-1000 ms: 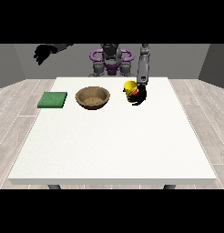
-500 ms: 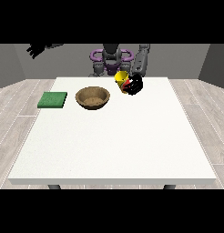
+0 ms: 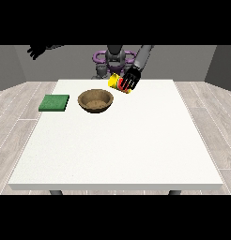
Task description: Pick the cup and pour the ball into the bowl, then pick the bowl and place it on the pad
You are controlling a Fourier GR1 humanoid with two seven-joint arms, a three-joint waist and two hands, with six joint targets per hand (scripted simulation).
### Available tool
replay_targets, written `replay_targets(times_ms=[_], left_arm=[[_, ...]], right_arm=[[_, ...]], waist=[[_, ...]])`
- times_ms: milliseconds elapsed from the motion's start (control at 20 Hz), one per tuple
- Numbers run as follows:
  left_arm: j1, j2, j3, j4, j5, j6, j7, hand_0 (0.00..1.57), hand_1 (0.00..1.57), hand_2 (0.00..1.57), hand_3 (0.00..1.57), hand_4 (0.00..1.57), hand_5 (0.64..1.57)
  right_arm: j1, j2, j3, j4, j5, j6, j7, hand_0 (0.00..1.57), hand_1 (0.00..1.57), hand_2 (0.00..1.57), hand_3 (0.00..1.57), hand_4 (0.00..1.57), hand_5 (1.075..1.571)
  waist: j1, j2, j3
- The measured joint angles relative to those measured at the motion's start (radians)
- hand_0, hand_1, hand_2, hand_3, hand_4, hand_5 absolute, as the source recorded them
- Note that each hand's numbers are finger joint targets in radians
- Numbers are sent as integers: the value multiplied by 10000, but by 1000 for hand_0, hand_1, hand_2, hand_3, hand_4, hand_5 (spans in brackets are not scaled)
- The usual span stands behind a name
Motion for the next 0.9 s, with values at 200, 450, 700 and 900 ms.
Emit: replay_targets(times_ms=[200, 450, 700, 900], left_arm=[[-910, -474, -733, 319, -1263, -286, 1764, 1359, 1359, 1571, 1571, 1466, 1531], [-1997, -750, -1828, 438, -2527, -1249, 3787, 1351, 1351, 1571, 1571, 1364, 1563], [-2888, -822, -2908, 797, -3981, -2182, 5397, 1453, 1453, 1571, 1571, 1090, 1569], [-3251, -847, -3883, 634, -4837, -3327, 6409, 608, 608, 1490, 1539, 1027, 1571]], right_arm=[[-70, -321, -351, 795, -124, 382, -349, 0, 0, 0, 0, 675, 1556], [-310, -466, -434, 1619, -91, 676, -651, 0, 0, 0, 127, 691, 1554], [-505, -340, -256, 1874, 97, 664, -802, 0, 0, 0, 293, 699, 1555], [-815, -11, 48, 2037, 346, 477, -933, 0, 0, 0, 306, 691, 1553]], waist=[[229, -15, -20], [238, -76, -30], [83, -174, -33], [-119, -223, -37]])
